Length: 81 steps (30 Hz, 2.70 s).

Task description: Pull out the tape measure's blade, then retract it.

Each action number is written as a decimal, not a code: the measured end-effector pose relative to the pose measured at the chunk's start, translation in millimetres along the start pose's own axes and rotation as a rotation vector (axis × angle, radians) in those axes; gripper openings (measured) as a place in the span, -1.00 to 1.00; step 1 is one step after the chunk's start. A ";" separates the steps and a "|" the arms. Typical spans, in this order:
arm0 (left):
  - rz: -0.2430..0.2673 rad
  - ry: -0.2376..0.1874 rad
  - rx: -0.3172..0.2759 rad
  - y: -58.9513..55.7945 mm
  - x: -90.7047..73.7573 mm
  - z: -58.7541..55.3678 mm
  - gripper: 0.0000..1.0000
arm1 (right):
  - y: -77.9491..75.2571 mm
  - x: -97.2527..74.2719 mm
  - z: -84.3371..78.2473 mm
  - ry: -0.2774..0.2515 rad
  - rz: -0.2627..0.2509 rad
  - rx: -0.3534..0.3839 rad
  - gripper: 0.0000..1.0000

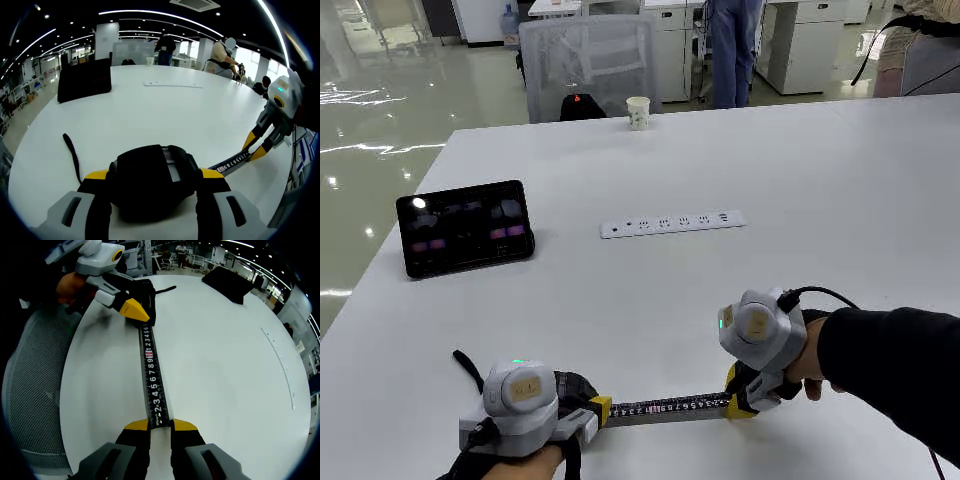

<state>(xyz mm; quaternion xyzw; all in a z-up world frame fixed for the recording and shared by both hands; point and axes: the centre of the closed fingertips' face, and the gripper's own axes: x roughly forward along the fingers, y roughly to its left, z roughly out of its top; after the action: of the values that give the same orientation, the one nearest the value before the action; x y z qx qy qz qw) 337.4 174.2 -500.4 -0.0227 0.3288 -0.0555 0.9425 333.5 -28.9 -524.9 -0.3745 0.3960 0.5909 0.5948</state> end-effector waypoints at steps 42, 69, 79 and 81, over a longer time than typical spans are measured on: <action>-0.003 0.002 -0.002 0.1 -0.9 0.6 0.28 | 0.2 7.1 15.2 -0.018 -0.007 0.043 -0.77; -0.017 0.011 -0.018 0.4 -0.8 0.4 0.27 | -0.3 9.0 24.4 -0.034 -0.007 0.064 -0.77; -0.020 0.013 -0.021 0.9 -0.5 0.1 0.27 | 0.0 10.7 28.7 -0.039 -0.006 0.065 -0.78; -0.020 0.013 -0.021 1.0 -0.4 0.1 0.27 | 0.1 11.1 29.4 -0.040 -0.006 0.063 -0.77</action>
<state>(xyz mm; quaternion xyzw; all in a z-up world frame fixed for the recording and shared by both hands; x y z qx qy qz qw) 337.2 175.3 -500.1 -0.0353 0.3355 -0.0616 0.9394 334.1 2.4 -523.2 -0.3450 0.4015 0.5836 0.6158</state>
